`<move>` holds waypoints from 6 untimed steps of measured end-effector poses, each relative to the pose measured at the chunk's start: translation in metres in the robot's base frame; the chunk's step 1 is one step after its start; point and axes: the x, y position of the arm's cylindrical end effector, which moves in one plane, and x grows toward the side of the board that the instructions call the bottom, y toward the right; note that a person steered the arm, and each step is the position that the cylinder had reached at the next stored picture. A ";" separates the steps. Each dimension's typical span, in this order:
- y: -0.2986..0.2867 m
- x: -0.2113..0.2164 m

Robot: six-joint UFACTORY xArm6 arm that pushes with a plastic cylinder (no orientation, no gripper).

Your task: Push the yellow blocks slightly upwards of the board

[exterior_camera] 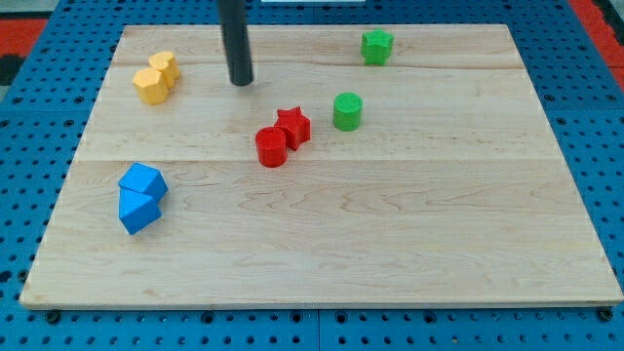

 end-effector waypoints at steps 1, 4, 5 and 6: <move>-0.049 0.052; -0.115 0.039; -0.103 0.018; -0.096 -0.009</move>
